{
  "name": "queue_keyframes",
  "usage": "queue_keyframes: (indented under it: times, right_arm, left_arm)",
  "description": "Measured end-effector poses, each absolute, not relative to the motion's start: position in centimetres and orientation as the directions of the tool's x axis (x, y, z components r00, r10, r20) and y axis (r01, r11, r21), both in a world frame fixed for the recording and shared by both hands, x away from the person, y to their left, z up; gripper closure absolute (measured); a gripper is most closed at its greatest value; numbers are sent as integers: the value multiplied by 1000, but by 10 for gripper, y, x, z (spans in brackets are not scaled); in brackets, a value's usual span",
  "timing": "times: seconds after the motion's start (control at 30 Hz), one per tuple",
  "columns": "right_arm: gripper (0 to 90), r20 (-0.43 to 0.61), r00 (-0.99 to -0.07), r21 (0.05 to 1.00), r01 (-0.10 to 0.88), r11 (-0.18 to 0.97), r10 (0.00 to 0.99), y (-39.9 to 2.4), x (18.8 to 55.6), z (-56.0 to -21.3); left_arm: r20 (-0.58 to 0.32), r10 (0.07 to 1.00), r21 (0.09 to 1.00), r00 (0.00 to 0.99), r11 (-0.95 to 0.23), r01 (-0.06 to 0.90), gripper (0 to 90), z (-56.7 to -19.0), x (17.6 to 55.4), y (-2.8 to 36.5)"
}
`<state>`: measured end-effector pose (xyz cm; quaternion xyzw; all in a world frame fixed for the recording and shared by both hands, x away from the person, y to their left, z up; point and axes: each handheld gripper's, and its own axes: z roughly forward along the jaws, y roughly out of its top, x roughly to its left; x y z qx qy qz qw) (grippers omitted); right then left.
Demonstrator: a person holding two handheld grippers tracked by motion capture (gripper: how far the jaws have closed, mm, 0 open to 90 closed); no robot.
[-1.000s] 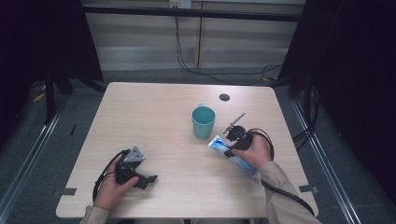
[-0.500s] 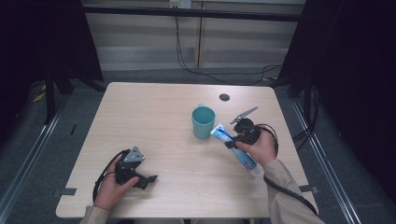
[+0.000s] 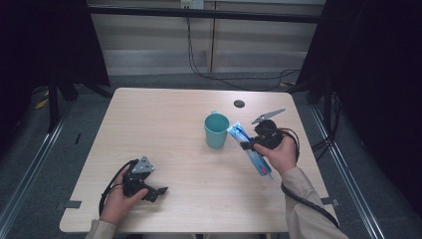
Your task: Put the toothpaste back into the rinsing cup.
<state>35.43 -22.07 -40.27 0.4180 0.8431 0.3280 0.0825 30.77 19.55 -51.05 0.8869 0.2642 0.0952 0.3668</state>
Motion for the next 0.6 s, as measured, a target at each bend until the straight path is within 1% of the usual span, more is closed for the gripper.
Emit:
queue_keyframes:
  times: [0.07,0.6]
  right_arm:
    - [745,145,-621,648,648,401,770,-222,355,-400]
    - [745,153,-597,725,610,321,787,-225,358,-384]
  left_arm:
    - [-25,539,701,842,-591,399,1,-511,308,195]
    - [-20,538,701,842,-593,396,1,-510,308,196]
